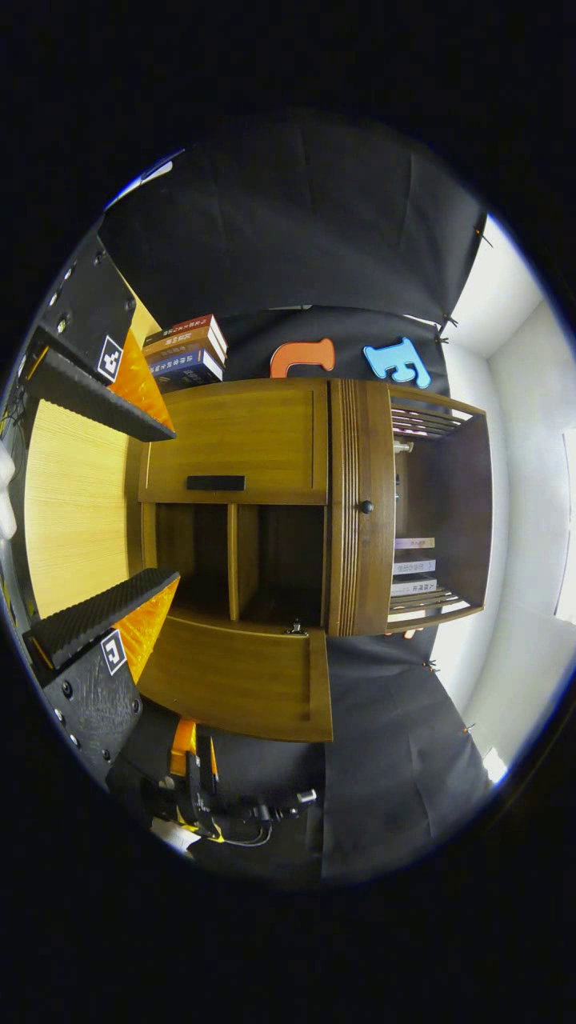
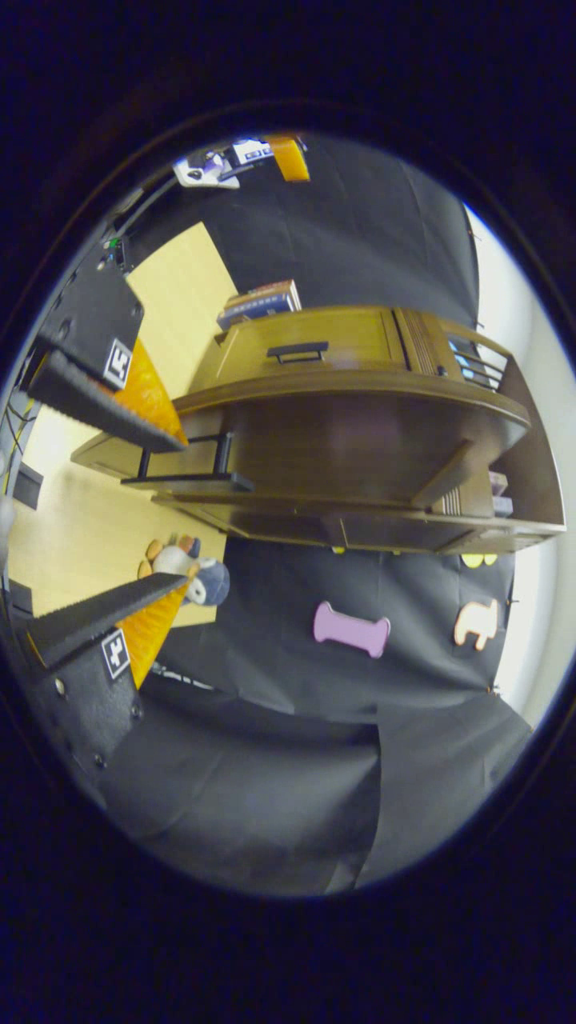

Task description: Open the right door of the double-door shoe cabinet with the right hand, and open the left door with the left hand.

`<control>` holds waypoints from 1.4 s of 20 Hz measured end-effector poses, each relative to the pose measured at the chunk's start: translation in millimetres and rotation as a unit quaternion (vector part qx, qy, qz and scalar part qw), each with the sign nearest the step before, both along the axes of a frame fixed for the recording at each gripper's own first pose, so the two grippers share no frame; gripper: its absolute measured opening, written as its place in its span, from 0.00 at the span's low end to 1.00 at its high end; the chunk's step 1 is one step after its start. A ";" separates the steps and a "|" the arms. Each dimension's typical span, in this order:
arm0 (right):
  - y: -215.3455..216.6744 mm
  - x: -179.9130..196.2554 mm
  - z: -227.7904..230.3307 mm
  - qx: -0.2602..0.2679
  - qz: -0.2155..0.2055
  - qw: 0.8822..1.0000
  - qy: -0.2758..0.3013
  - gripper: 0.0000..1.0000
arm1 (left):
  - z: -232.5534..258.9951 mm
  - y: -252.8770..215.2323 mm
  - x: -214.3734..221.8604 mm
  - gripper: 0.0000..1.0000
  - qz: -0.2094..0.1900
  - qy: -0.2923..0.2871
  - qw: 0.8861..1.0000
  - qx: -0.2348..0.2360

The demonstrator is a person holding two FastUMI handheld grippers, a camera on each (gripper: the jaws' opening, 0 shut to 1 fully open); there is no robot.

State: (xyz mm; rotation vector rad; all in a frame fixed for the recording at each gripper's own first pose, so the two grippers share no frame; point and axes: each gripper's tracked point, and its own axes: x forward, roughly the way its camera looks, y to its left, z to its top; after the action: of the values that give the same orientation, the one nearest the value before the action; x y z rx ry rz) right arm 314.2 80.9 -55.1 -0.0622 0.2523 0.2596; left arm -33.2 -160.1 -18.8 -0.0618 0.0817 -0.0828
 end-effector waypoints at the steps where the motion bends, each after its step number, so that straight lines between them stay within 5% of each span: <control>1: -8.5 -4.3 8.6 0.007 -0.028 1.000 -0.011 1.00 | 0.4 2.4 4.1 0.96 -0.004 0.001 1.000 -0.001; 4: -24.4 -18.0 34.7 0.011 -0.088 0.995 -0.051 1.00 | 3.1 13.4 16.1 0.96 -0.013 0.000 1.000 0.004; 10: 7.1 -48.4 72.4 0.005 -0.121 0.989 -0.083 1.00 | 9.8 36.7 42.3 0.96 -0.026 -0.009 1.000 0.012; 15: 85.6 -60.7 79.8 0.031 -0.108 0.989 -0.095 0.99 | 7.1 57.8 54.3 0.96 -0.037 -0.012 0.999 0.014; 21: 165.5 -76.1 29.3 0.040 -0.099 0.992 -0.061 1.00 | -11.6 90.5 60.0 1.00 -0.034 -0.005 0.999 0.025; 28: 188.6 -82.1 28.1 0.032 -0.106 0.993 -0.047 1.00 | -28.1 100.7 97.1 0.96 -0.045 -0.002 0.999 0.019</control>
State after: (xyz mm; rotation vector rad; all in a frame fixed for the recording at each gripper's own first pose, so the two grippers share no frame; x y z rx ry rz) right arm 232.1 269.5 -27.0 0.0151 0.1545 0.0527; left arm 63.9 -59.4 -47.0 -0.0205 0.0829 -0.1717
